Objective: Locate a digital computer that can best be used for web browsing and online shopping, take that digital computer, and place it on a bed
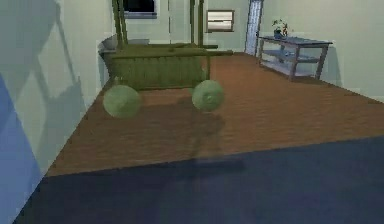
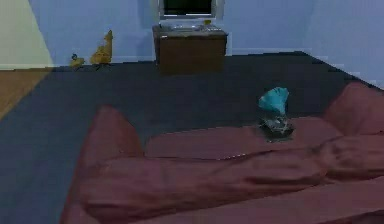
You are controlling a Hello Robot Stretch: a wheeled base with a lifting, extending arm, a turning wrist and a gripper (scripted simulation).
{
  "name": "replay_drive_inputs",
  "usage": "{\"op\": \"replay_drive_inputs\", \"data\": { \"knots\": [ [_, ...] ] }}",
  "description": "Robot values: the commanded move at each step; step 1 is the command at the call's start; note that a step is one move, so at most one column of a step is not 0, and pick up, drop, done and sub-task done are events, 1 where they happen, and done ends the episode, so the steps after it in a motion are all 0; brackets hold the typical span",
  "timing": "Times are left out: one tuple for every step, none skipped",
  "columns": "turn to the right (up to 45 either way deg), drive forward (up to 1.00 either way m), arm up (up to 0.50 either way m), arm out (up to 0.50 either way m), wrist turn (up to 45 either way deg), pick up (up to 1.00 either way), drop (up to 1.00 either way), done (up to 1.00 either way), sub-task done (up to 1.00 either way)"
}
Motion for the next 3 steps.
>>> {"op": "replay_drive_inputs", "data": {
  "knots": [
    [0.0, 0.45, 0.0, 0.0, 0.0, 0.0, 0.0, 0.0, 0.0],
    [27.0, 0.0, 0.0, 0.0, 0.0, 0.0, 0.0, 0.0, 0.0],
    [0.0, 0.15, 0.0, 0.0, 0.0, 0.0, 0.0, 0.0, 0.0]
  ]
}}
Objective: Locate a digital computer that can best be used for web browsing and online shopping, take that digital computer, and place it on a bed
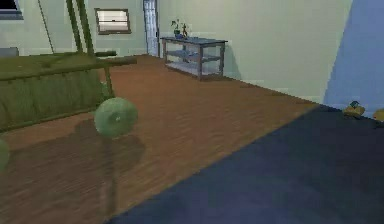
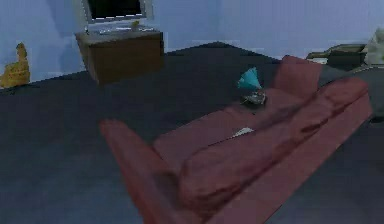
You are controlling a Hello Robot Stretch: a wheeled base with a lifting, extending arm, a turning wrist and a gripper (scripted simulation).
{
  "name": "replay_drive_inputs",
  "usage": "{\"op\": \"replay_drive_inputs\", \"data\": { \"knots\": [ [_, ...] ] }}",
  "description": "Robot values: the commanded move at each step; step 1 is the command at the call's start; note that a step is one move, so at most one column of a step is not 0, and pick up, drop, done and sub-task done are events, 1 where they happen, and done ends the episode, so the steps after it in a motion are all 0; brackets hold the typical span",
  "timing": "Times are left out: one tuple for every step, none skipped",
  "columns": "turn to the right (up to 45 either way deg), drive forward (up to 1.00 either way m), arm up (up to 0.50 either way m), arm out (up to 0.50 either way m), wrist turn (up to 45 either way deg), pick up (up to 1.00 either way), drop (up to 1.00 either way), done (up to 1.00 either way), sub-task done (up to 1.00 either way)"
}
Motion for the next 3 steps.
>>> {"op": "replay_drive_inputs", "data": {
  "knots": [
    [45.0, 0.0, 0.0, 0.0, 0.0, 0.0, 0.0, 0.0, 0.0],
    [6.0, 0.0, 0.0, 0.0, 0.0, 0.0, 0.0, 0.0, 0.0],
    [0.0, 1.0, 0.0, 0.0, 0.0, 0.0, 0.0, 0.0, 0.0]
  ]
}}
